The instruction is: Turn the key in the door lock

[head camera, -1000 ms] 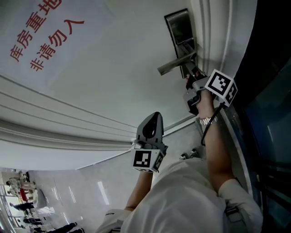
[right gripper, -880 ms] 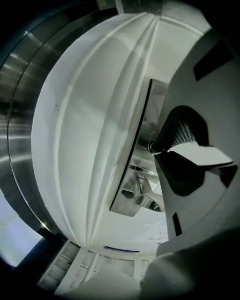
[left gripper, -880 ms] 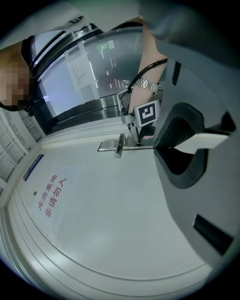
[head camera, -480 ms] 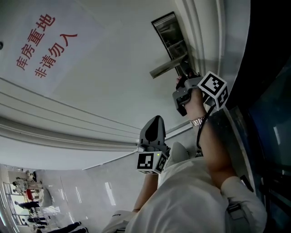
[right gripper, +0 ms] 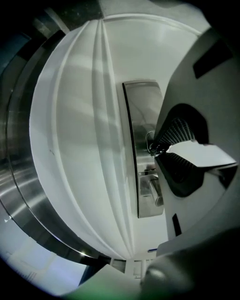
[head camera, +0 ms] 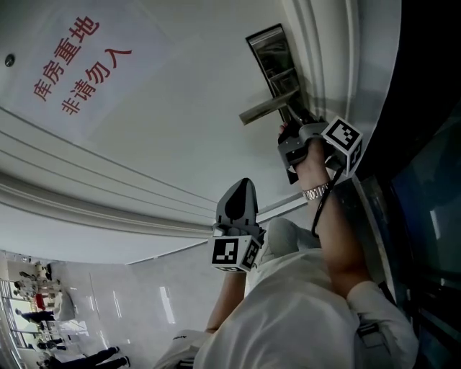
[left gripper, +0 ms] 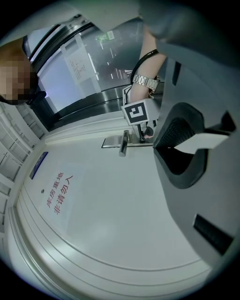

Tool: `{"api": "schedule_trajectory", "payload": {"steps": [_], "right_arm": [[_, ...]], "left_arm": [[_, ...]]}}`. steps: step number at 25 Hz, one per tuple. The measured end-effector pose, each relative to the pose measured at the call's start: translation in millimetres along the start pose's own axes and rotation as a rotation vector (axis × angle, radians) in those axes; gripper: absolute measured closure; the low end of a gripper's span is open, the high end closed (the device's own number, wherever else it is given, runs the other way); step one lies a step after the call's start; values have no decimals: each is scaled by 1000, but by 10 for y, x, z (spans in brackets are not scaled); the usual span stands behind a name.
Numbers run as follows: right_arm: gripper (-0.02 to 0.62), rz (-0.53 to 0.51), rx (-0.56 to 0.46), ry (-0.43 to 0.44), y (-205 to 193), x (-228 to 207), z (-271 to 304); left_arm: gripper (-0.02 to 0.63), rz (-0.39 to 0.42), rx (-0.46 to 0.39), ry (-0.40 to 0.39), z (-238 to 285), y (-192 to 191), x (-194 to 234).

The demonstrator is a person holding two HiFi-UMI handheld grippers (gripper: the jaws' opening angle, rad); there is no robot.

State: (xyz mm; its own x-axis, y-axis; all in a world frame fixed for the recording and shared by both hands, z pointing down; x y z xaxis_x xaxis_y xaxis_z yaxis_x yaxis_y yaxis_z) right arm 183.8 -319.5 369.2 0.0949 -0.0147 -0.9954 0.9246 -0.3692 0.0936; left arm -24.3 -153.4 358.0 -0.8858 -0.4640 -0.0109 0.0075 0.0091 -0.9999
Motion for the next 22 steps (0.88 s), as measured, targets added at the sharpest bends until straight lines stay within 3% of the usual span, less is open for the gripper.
{"api": "schedule_trajectory", "payload": {"steps": [4,6,9,13,18,20,22], "right_arm": [[546,-179,29,12,18,-4,-11],[544,-343,33,5,5,-2,-53],[473,-700,33,-29,21,57,-140],[425,-1181,65,-58,21,182,-178],[414,-1979,41,-167,-203,268,-147],[414,-2173,33,-200,-265,253,-119],[414,-2249,34,-211,-290,237,-82]], "left_arm": [[597,21,-4,-39,66,18,-65],[597,28,-1,-64,73,23,-90],[597,15,-21,-66,86,51,-104],[597,5,-17,-81,107,19,-123],[597,-13,-33,-87,73,-82,-132],[597,-29,-23,-73,36,-117,-100],[597,-33,-19,-53,-14,-140,-38]]}}
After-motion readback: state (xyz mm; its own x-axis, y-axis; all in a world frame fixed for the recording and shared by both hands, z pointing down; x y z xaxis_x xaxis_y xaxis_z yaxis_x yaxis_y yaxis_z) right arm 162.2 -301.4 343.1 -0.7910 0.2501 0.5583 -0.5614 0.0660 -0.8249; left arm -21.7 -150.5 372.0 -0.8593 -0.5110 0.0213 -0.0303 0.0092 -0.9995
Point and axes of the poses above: the fingertips, and each gripper's own axes: z forward along the fingers, x to its left, y out of its top, the point moved 9 cm from there along -z, backward along the fingers, and after that the axes turned 4 degrees about -y, right-handed, at the moved point
